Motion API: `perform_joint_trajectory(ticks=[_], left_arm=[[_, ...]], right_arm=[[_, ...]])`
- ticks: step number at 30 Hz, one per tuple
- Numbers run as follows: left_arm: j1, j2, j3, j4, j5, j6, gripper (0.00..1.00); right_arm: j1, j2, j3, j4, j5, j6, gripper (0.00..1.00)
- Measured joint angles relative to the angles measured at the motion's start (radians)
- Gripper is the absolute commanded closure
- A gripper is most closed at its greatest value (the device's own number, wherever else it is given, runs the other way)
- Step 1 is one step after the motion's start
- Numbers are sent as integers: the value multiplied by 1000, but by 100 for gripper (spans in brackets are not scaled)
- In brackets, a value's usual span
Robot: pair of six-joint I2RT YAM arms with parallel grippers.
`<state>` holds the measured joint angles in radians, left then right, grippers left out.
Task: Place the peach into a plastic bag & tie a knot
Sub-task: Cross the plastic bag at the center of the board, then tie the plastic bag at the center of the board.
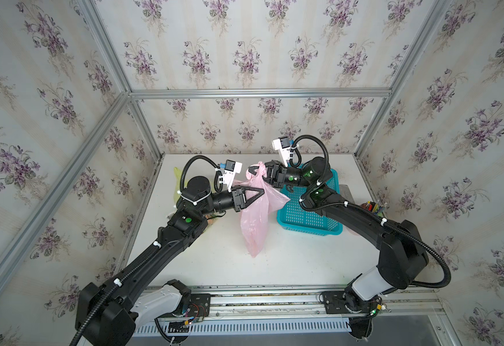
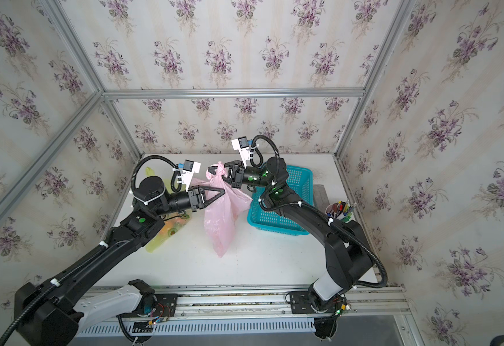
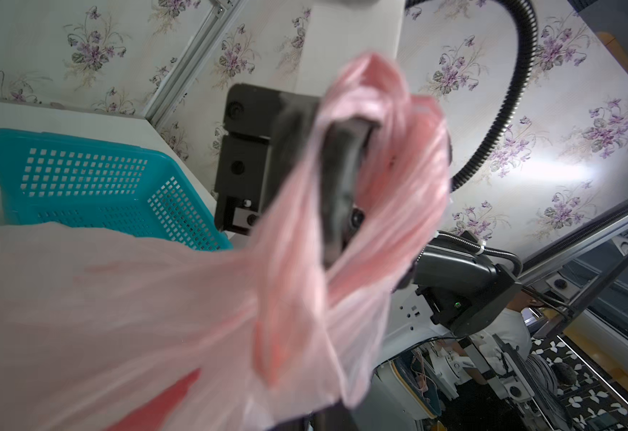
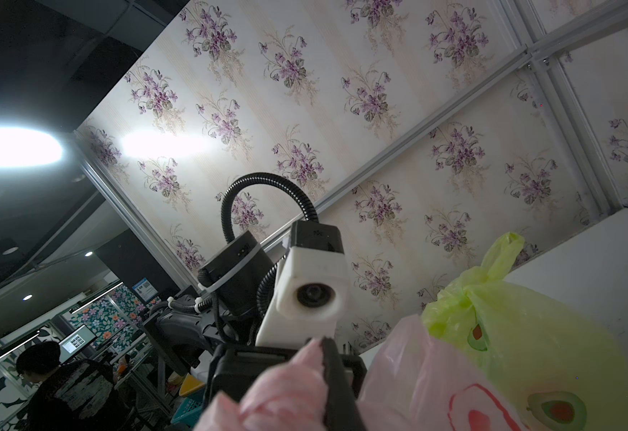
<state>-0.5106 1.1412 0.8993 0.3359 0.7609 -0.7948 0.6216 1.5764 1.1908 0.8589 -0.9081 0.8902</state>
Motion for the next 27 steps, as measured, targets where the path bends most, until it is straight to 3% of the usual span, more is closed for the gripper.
perform_joint_trajectory(ticks=[19, 25, 27], left_arm=[[54, -131, -15, -22, -27, 27, 74], [101, -187, 8, -30, -2, 26, 55], [119, -192, 17, -32, 1, 19, 54]], right_arm=[[0, 8, 6, 10, -12, 18, 100], [0, 13, 10, 12, -23, 26, 100], [0, 12, 10, 11, -23, 26, 100]])
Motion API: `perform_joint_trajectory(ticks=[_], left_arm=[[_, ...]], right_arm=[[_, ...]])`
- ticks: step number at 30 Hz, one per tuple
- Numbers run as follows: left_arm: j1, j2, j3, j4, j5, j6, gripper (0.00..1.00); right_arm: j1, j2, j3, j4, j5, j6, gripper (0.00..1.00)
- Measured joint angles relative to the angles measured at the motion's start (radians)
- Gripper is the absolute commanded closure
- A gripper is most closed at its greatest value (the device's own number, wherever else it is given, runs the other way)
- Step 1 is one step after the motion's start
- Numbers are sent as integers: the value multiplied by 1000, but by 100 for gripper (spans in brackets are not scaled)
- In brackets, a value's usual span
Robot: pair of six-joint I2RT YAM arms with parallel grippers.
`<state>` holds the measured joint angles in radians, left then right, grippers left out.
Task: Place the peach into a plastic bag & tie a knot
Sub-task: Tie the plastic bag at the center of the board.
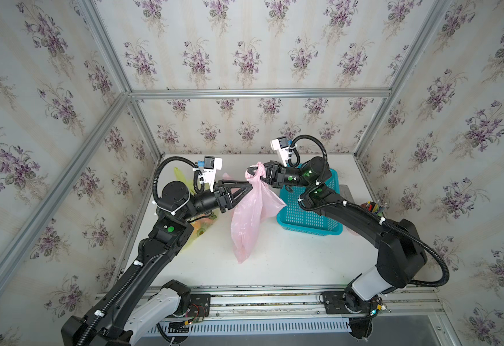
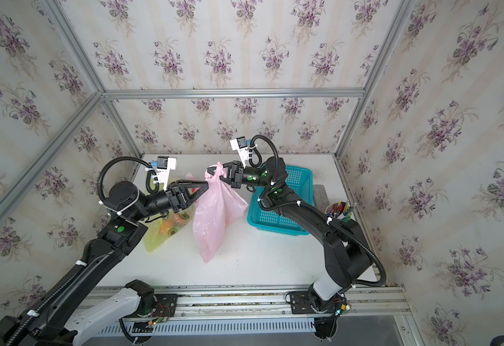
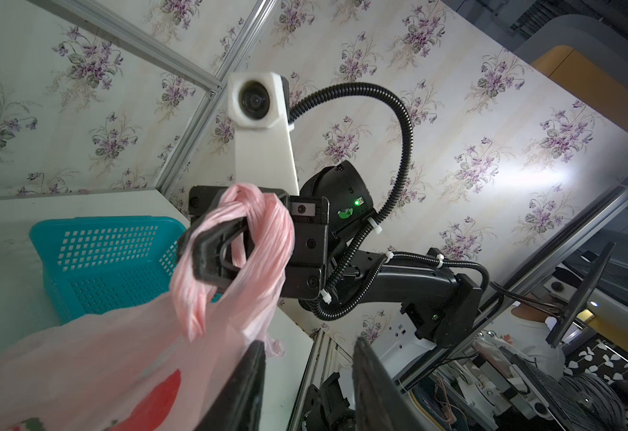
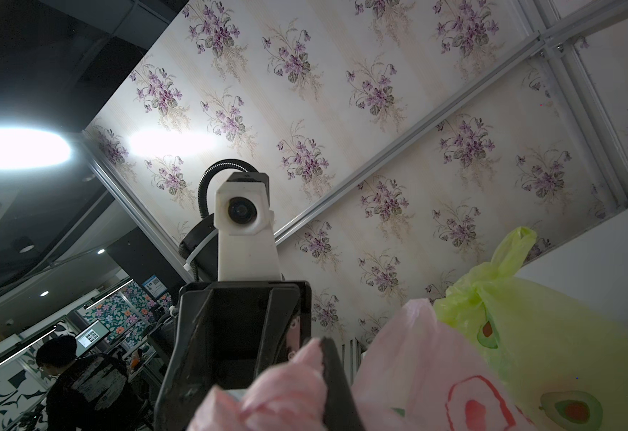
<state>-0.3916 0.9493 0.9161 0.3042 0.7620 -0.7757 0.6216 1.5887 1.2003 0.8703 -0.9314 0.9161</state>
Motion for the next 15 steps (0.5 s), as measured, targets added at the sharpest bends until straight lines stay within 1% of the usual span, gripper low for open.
perform_joint_trajectory(ticks=[2, 7, 15], left_arm=[[15, 0, 8, -2, 6, -3, 55], [48, 7, 21, -44, 16, 1, 60], [62, 62, 21, -35, 20, -20, 57]], right_arm=[[0, -1, 0, 0, -1, 0, 100], [0, -6, -1, 0, -6, 0, 100], [0, -13, -1, -1, -16, 1, 100]])
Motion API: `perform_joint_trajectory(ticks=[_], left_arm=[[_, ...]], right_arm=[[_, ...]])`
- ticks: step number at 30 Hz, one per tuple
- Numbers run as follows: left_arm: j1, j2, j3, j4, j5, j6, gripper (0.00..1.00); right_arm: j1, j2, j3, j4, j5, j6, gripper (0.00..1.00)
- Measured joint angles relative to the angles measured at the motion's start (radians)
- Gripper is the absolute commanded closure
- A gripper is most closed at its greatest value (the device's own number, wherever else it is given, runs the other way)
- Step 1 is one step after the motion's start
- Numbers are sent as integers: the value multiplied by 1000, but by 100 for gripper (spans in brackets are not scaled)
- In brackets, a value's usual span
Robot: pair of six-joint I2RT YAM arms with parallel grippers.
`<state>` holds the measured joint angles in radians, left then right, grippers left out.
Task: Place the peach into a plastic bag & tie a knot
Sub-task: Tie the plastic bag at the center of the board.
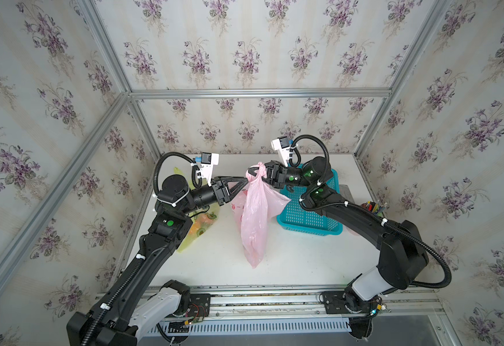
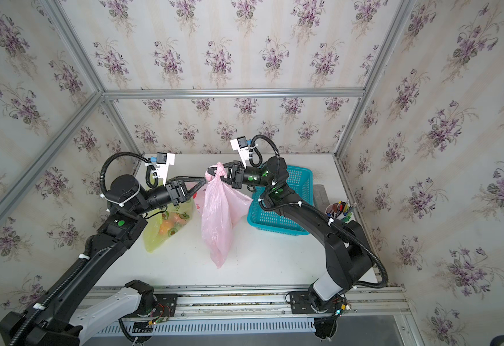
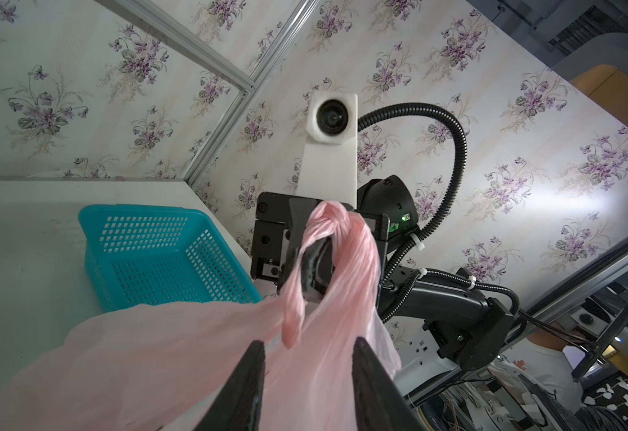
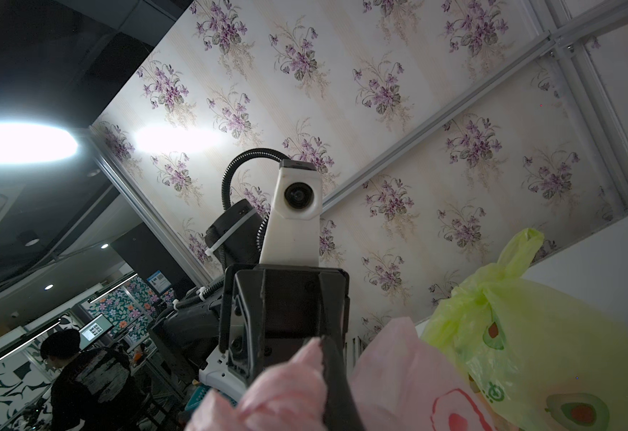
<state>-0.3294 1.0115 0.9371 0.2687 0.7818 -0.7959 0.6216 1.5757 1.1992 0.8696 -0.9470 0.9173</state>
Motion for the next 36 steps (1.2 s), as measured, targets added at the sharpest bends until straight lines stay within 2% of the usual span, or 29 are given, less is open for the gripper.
perform_joint_trajectory(ticks=[14, 19, 25, 32, 36], left_arm=[[0, 64, 23, 92, 50, -50, 57], [-4, 74, 23, 92, 51, -50, 64], [-11, 72, 40, 88, 53, -46, 78], [-34, 83, 59, 56, 54, -22, 82], [-39, 85, 63, 41, 51, -3, 92]], right_arm=[[2, 0, 0, 9, -10, 20, 100], [5, 0, 0, 11, -11, 28, 100], [7, 3, 2, 22, -11, 32, 100], [10, 3, 3, 49, -13, 33, 100], [10, 3, 3, 47, -13, 33, 100]])
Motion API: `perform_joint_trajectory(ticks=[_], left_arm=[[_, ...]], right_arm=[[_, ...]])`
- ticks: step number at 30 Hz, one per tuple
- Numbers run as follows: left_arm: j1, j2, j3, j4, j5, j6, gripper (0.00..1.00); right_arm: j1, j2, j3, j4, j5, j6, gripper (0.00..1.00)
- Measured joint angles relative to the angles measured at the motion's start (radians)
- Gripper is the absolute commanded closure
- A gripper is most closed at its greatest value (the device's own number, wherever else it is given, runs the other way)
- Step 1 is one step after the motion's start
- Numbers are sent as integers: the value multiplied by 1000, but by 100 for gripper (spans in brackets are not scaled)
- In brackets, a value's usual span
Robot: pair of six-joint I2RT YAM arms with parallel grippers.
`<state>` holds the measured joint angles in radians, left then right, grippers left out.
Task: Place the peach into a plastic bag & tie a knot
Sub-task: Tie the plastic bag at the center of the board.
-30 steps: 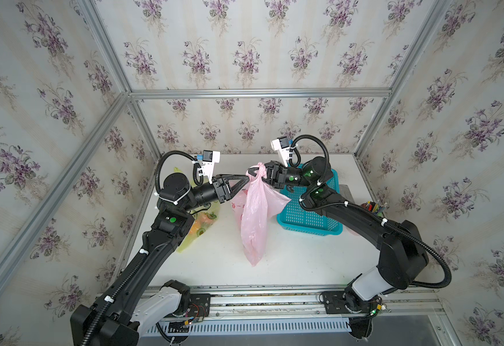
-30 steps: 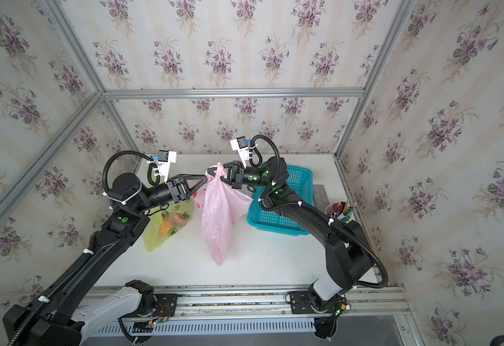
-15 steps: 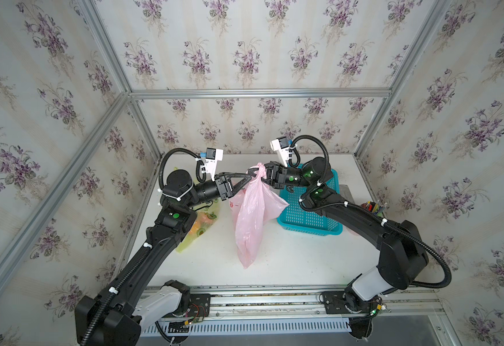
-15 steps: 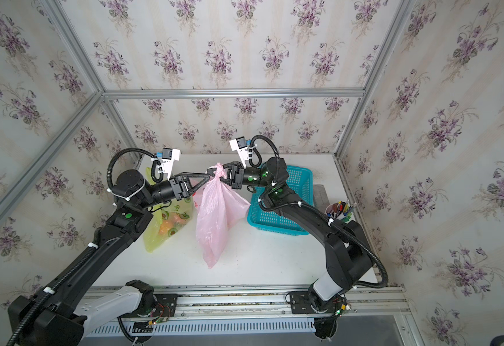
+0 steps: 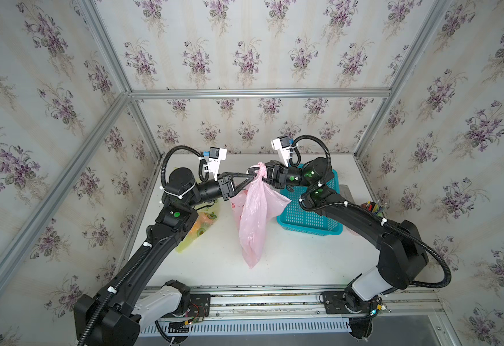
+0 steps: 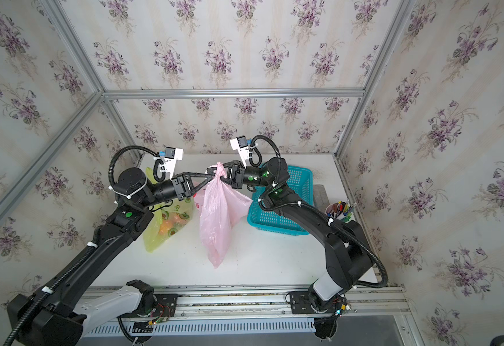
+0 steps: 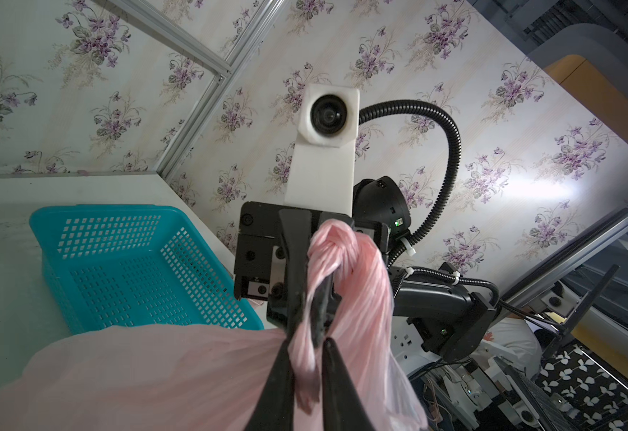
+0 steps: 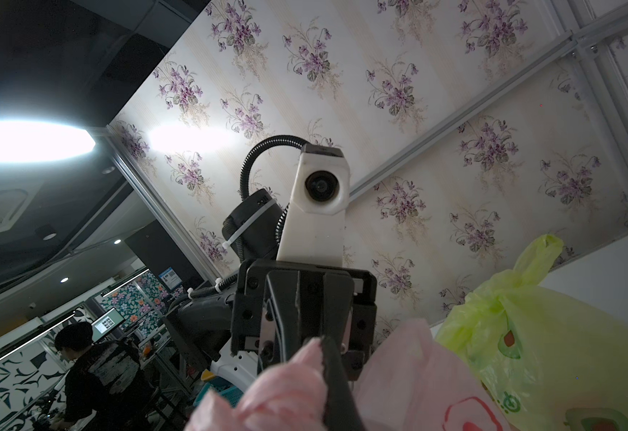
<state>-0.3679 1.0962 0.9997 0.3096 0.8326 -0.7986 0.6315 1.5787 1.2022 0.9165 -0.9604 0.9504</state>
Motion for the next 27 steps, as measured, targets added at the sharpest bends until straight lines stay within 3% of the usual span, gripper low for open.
perform_joint_trajectory(ticks=[3, 6, 12, 16, 22, 27], left_arm=[[0, -1, 9, -19, -1, 17, 99], [0, -3, 26, -79, -21, 53, 100], [1, 56, 50, -263, -87, 188, 100], [2, 150, -24, -266, -102, 221, 100], [1, 241, -114, -234, -106, 211, 100], [1, 242, -117, -218, -106, 209, 100]], right_arm=[[-1, 0, 0, -2, 2, -1, 100], [-2, -4, 0, -36, 0, -21, 100], [-4, -43, 6, -372, 74, -280, 100], [-4, -23, -23, -604, 167, -430, 100], [5, 46, -45, -753, 246, -538, 100], [7, 51, -25, -782, 269, -575, 79]])
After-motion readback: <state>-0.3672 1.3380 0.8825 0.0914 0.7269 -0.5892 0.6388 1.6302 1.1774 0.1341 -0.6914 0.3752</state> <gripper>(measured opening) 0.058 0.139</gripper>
